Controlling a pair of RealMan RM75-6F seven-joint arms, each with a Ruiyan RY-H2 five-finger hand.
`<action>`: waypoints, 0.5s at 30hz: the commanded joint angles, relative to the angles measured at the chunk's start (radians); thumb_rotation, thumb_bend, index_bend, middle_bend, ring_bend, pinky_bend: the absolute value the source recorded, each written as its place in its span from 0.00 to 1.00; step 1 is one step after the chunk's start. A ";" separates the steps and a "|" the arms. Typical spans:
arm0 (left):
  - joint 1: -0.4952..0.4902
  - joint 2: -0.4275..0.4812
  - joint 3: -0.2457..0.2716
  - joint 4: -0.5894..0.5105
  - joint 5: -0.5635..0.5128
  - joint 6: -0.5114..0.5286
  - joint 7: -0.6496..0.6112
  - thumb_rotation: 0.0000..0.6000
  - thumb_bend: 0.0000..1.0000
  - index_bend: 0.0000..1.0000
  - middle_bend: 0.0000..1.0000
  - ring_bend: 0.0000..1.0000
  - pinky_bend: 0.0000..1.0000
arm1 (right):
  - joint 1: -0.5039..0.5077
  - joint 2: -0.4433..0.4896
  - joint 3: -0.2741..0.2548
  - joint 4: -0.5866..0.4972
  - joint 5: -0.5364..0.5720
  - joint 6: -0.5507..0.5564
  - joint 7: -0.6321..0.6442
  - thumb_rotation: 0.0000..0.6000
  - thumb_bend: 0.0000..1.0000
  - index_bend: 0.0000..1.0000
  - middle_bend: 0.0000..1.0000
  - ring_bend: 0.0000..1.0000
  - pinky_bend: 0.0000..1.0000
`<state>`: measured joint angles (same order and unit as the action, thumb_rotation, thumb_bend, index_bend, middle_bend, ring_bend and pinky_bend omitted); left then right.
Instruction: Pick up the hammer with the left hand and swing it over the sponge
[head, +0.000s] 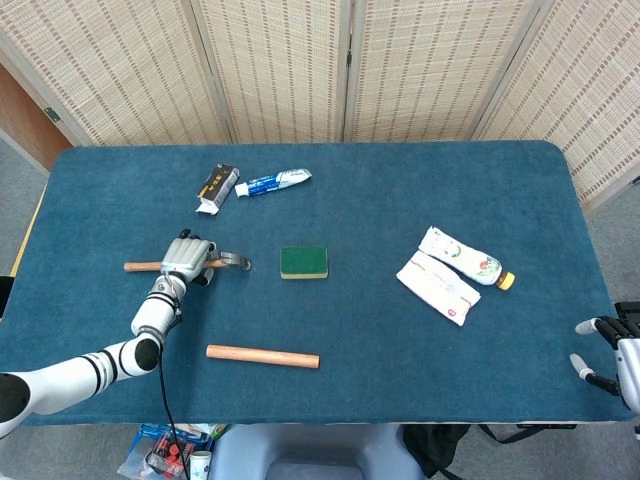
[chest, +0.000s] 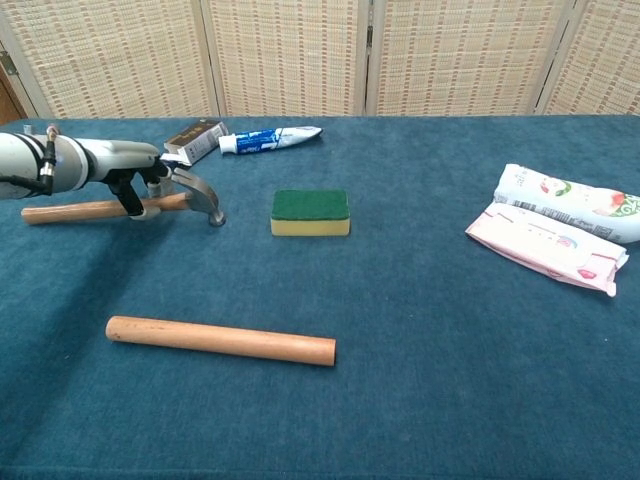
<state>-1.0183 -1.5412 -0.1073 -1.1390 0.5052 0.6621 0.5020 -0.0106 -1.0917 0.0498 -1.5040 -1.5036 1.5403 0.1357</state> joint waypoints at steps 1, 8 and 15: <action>-0.002 -0.002 0.002 0.004 0.000 -0.001 0.000 1.00 0.48 0.41 0.44 0.20 0.00 | 0.000 0.000 0.000 0.000 -0.001 0.000 -0.001 1.00 0.22 0.42 0.40 0.34 0.38; -0.002 -0.015 0.007 0.029 0.006 0.000 -0.005 1.00 0.53 0.47 0.50 0.27 0.00 | -0.003 0.002 0.000 -0.007 0.002 0.002 -0.007 1.00 0.22 0.42 0.40 0.34 0.38; 0.035 0.003 -0.011 0.009 0.136 0.013 -0.095 1.00 0.55 0.58 0.64 0.49 0.10 | -0.006 0.007 0.002 -0.017 0.004 0.004 -0.014 1.00 0.22 0.42 0.40 0.34 0.38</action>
<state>-1.0008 -1.5488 -0.1103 -1.1177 0.5896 0.6688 0.4453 -0.0163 -1.0855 0.0512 -1.5206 -1.4999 1.5443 0.1222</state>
